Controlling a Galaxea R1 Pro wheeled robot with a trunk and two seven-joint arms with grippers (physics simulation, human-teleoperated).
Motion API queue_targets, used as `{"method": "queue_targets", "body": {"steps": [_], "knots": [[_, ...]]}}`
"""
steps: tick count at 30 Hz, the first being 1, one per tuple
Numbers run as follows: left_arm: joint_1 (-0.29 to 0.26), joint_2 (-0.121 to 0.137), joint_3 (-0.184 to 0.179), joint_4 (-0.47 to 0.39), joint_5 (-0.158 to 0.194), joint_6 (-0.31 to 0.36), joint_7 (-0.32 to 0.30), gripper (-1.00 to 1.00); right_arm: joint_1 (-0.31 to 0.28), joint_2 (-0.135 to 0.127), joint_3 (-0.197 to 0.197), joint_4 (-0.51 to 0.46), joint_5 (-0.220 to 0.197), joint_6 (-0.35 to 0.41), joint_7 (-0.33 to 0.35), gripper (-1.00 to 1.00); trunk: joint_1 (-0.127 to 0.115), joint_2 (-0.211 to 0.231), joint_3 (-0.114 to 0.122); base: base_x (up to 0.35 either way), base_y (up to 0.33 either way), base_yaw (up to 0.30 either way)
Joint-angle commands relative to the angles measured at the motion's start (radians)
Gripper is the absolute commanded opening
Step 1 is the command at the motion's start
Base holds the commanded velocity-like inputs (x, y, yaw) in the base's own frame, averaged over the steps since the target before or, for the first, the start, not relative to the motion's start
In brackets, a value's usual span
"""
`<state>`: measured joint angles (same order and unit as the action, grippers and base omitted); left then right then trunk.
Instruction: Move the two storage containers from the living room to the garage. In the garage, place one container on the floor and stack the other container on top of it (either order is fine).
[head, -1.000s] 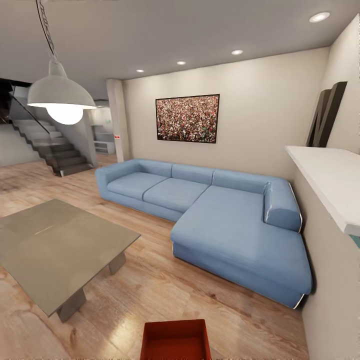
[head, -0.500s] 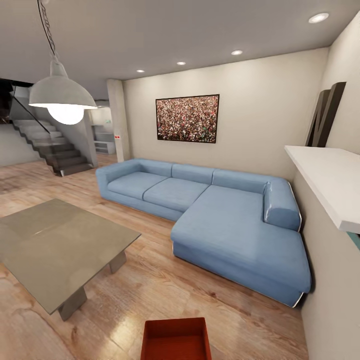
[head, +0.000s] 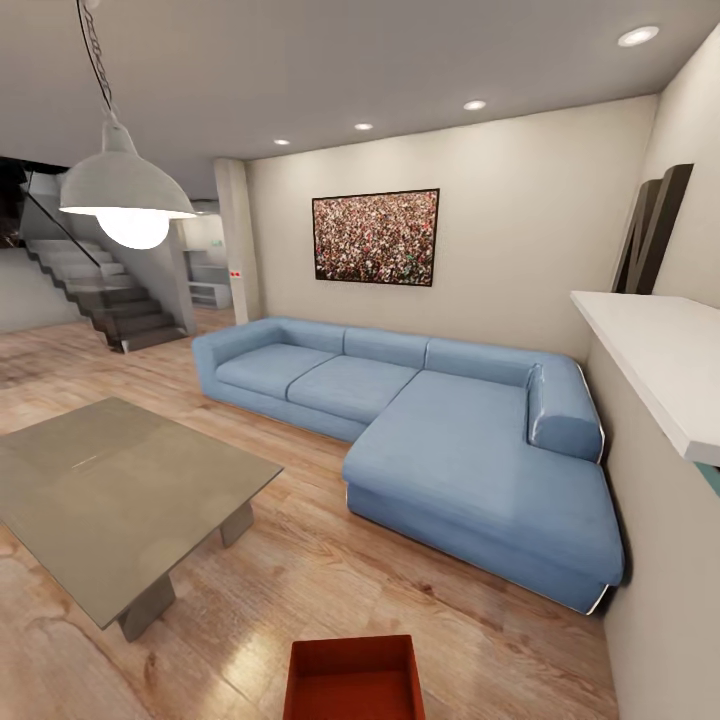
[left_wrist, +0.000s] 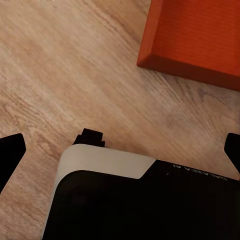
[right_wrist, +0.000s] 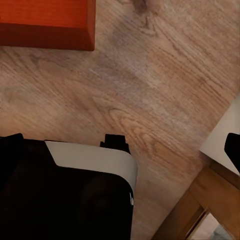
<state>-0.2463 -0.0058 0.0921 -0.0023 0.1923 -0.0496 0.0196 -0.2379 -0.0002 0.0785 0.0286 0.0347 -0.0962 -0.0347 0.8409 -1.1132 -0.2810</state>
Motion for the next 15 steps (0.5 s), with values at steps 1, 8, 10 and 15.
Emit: {"method": "queue_targets", "body": {"steps": [1, 8, 10, 15], "knots": [[-0.001, 0.000, 0.008, 0.001, -0.001, -0.003, 0.002, 1.00, -0.001, 0.000, 0.007, 0.003, 0.004, -0.005, -0.004, 1.00, 0.000, -0.001, -0.001, 0.000, 0.000, 0.000], [-0.001, 0.000, 0.008, 0.001, -0.001, -0.003, 0.002, 1.00, -0.001, -0.003, 0.011, 0.002, 0.006, -0.005, -0.001, 1.00, 0.000, -0.001, -0.001, 0.000, 0.000, 0.000], [-0.001, 0.000, 0.008, 0.001, -0.001, -0.003, 0.002, 1.00, -0.001, -0.004, 0.011, 0.002, 0.007, -0.005, -0.001, 1.00, 0.000, -0.001, -0.001, 0.000, 0.000, 0.000], [-0.001, 0.001, 0.008, 0.001, -0.001, -0.003, 0.002, 1.00, -0.001, -0.004, 0.013, 0.002, 0.009, -0.005, 0.001, 1.00, 0.000, -0.001, -0.001, 0.000, 0.000, 0.000]]}}
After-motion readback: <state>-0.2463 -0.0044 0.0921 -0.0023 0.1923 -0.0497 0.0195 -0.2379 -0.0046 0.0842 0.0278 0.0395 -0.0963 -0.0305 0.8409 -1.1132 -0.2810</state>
